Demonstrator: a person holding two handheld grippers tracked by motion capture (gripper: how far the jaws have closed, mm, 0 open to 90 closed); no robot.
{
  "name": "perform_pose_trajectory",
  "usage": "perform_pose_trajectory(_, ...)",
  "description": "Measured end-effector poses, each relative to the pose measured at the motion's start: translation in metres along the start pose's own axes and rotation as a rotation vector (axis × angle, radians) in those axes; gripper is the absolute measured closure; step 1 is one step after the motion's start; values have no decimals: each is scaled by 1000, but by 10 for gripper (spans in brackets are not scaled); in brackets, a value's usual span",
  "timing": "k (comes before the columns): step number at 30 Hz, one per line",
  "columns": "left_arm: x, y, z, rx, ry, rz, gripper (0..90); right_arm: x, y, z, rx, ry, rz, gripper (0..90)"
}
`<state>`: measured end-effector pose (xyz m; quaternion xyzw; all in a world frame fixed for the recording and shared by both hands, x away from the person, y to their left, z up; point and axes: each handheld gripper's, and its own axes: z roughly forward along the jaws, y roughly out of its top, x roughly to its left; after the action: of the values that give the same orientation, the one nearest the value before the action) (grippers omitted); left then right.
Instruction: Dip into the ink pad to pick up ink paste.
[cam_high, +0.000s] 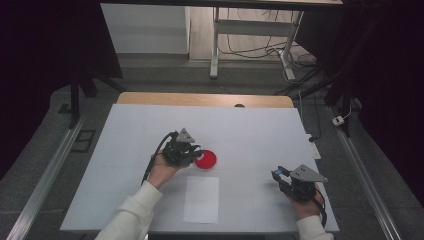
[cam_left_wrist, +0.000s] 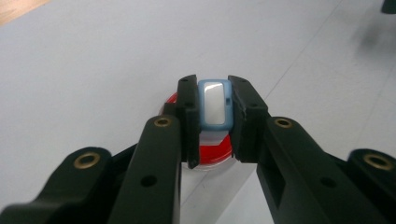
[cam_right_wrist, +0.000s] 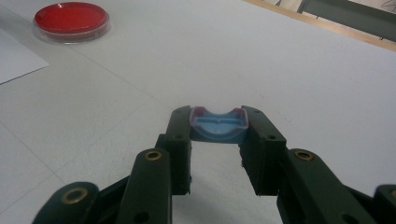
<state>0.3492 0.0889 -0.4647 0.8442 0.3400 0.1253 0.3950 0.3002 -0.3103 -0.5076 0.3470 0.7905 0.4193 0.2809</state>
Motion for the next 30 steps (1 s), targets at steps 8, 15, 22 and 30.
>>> perform_pose_trajectory(8, -4, -8, -17, -43, -23, 4, 746, 1, 0, 0, 7, -3, -8, 645)
perform_pose_trajectory(15, -10, -12, -31, -54, -38, 23, 745, 1, 0, 1, 9, -11, -12, 645)
perform_pose_trajectory(22, -11, -15, -39, -72, -66, 18, 745, 1, 0, 1, 8, -5, -12, 645)
perform_pose_trajectory(30, -17, -16, -42, -66, -93, 43, 745, 1, -1, 1, 11, -7, -12, 645)
